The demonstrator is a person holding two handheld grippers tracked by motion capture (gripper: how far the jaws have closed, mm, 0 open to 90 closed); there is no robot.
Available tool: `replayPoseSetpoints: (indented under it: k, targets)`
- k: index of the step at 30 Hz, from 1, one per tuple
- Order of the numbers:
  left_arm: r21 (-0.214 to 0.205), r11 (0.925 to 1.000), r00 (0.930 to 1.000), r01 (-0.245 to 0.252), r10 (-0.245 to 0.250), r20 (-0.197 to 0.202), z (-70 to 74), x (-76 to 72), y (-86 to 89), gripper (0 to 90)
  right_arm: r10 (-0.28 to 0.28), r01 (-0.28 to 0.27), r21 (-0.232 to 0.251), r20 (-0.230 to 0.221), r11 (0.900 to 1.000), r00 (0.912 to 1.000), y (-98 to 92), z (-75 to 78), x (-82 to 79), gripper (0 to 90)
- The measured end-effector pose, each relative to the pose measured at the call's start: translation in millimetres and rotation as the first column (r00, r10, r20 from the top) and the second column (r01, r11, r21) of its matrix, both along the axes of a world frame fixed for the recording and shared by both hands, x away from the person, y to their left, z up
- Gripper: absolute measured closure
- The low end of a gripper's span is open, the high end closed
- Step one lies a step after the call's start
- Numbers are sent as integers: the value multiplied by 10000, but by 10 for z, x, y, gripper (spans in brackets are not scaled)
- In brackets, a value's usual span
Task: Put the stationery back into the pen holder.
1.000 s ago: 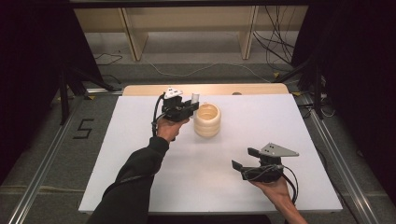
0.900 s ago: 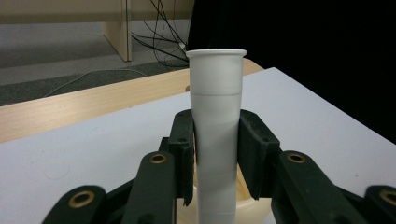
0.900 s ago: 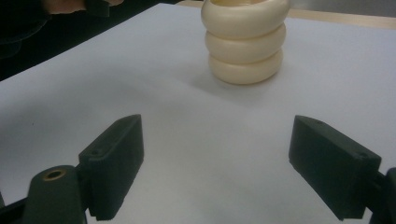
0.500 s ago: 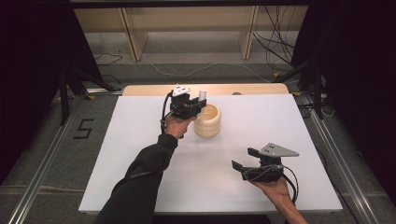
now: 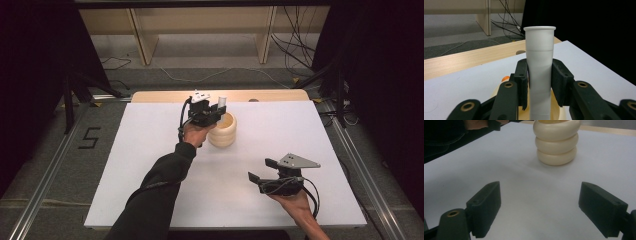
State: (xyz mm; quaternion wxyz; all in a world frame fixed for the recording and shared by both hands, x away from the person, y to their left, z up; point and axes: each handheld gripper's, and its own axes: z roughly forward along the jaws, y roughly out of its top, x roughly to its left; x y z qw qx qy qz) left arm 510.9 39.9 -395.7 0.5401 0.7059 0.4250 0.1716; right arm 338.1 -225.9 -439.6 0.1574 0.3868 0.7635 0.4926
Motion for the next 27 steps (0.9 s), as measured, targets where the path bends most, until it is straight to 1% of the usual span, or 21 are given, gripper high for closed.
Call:
replayPoseSetpoints:
  k: [1,7,12,21,22,24,26,27]
  targets:
    - [57,10000,10000,26,-26,-21,-3,4,-6,682,9,-9,0,2,10000,10000,0,-1,0,187]
    - [57,10000,9999,-26,26,-106,-17,28,-48,682,34,-34,12,-4,10000,10000,2,-1,0,187]
    - [137,9999,9999,-46,48,-147,-31,42,-69,681,28,-28,34,-37,10000,10000,3,-2,-1,187]
    - [189,9996,9992,-195,201,-334,-92,71,-62,680,45,-45,15,-14,10000,10000,2,-3,1,187]
    - [166,9996,9992,-214,220,-348,-102,71,-62,680,18,-18,19,-69,10000,10000,3,-2,-2,187]
    - [262,9995,9990,-196,206,-401,-123,72,-64,680,22,-22,27,-75,10000,10000,3,-2,-3,187]
    - [256,9994,9987,-222,233,-448,-140,75,-66,680,37,-36,30,-59,10000,10000,5,-3,-2,187]
    - [235,9995,9987,-220,230,-454,-146,76,-68,680,18,-17,35,-131,10000,9999,7,0,-7,187]
